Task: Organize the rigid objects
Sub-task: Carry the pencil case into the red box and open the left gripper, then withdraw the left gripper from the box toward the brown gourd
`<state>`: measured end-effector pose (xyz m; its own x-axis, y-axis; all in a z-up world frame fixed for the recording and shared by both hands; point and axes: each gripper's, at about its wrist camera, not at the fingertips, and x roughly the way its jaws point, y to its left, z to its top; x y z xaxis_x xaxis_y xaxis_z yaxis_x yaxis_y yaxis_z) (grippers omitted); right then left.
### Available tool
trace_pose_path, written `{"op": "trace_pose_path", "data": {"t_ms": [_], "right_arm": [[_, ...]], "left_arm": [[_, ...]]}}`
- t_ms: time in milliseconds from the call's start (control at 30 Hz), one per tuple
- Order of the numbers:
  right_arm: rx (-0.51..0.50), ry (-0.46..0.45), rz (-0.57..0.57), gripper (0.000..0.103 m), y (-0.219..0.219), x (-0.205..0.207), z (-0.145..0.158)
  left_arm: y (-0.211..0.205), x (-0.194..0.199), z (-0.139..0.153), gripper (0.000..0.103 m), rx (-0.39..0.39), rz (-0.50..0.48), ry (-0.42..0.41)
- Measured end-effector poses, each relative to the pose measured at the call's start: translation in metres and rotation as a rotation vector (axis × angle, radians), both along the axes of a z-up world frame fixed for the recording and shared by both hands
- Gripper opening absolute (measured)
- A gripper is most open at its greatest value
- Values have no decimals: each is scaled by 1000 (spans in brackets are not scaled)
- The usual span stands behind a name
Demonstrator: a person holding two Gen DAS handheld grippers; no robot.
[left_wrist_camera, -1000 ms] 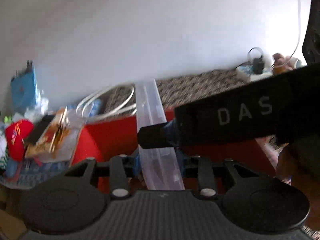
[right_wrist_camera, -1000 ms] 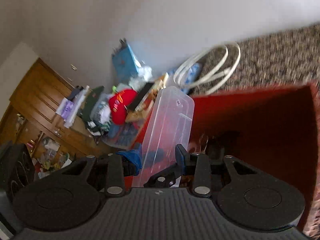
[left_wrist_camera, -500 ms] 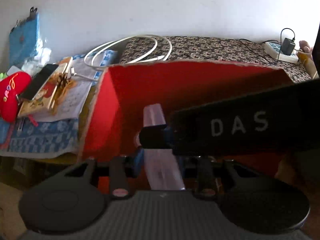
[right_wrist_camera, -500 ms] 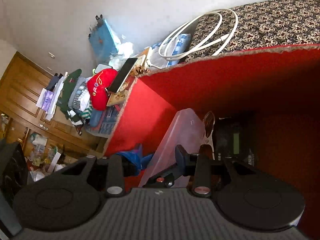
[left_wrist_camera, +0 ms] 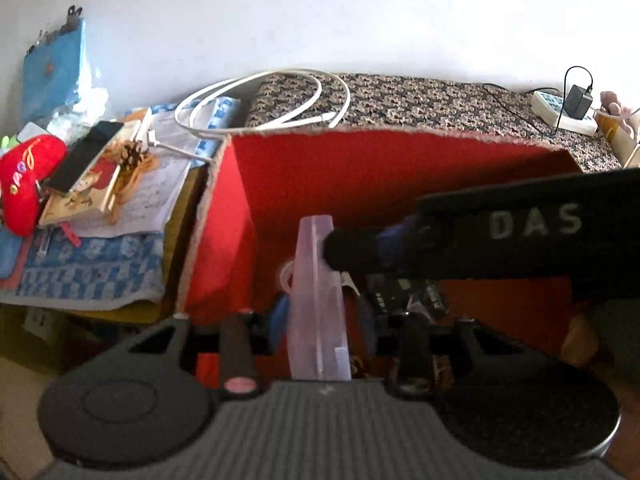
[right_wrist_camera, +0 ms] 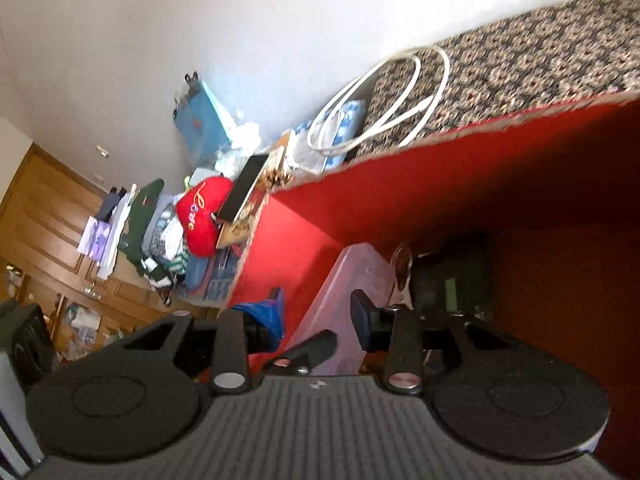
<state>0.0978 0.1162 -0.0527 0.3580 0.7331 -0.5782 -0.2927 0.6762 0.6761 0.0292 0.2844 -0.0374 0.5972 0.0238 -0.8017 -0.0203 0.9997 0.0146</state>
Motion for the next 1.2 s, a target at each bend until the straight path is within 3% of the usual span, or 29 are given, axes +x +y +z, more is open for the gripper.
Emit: {"op": "trace_pose_path", "data": {"t_ms": [233,467,700,1200], "right_arm": [[19,-36,-59,20,-23,-15,12],[50,-42,-124,20,-54,-33,17],[85,-50,-163,20,-87,-49,20],[116,-47,-130,21,-175,-65,24]], "left_arm": [[-7,-6,22,47,26,15,-22],[-29,-13,33,58,64,-15,-29],[-57,-17,37,60,74,-53,-33],[-141,-32,52,63,109,-49,-48]]}}
